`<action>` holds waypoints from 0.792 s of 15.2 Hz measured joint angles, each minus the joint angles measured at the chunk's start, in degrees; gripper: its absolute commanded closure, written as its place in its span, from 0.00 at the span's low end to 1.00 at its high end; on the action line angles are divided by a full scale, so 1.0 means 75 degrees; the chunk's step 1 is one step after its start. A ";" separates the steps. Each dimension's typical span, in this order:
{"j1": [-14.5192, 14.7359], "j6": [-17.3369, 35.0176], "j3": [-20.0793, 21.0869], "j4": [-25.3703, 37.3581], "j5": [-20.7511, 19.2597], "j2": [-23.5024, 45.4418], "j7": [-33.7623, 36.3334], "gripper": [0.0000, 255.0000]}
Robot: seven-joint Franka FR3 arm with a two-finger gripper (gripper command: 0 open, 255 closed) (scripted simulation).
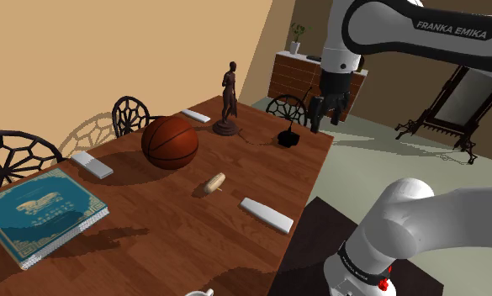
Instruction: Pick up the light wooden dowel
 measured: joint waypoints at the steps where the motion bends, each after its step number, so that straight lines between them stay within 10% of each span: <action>1: 0.0000 0.0000 0.0000 0.0000 0.0000 0.0000 0.0000 0.00; 12: -0.0179 0.2583 0.1042 -0.1330 0.1166 0.1027 0.2536 0.00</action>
